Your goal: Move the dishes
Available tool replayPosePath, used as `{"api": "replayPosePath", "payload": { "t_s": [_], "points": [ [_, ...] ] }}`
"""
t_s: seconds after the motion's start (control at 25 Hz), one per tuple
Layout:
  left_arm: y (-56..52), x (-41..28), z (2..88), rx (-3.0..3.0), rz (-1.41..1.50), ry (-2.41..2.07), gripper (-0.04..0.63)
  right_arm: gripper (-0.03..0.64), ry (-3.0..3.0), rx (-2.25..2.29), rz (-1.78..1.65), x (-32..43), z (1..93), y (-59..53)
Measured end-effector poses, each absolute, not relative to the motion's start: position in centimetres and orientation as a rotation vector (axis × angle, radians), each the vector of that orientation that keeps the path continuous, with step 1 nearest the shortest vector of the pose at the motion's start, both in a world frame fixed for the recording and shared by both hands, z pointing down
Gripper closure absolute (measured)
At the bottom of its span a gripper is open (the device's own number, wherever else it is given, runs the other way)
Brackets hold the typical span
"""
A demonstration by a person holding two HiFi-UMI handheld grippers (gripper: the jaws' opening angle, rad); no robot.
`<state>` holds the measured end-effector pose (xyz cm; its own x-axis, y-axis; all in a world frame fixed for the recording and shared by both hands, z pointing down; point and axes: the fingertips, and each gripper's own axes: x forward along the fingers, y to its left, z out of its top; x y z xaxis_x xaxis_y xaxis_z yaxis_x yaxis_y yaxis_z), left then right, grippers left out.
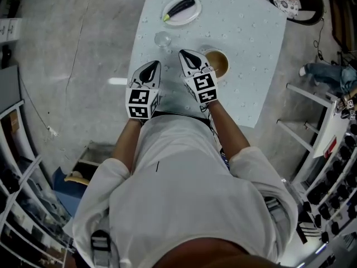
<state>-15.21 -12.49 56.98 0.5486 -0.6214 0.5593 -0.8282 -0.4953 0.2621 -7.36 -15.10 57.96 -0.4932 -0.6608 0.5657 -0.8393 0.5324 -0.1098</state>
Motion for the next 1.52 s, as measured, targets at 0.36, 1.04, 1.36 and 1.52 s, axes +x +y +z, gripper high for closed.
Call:
{"api": "replayPosePath", "payload": {
  "t_s": [0.36,1.04,1.36,1.52],
  "points": [
    [-11.8,-9.1,55.7,2.394,0.56,-1.036,0.577,0.618,-2.29,1.342,0.516,-1.8,55.3,-12.8],
    [-10.1,1.0,54.0,2.538,0.578,-0.829,0.577,0.618,-2.148,1.627,0.568,9.8,53.4,-7.5],
    [-9.6,2.8,54.6,2.538,0.616,-0.802,0.577,0.618,-2.105,1.662,0.644,12.5,54.6,-5.9],
    [-8.8,3.2,55.3,2.523,0.647,-0.791,0.577,0.618,-2.088,1.633,0.705,12.8,56.2,-5.4]
  ]
}}
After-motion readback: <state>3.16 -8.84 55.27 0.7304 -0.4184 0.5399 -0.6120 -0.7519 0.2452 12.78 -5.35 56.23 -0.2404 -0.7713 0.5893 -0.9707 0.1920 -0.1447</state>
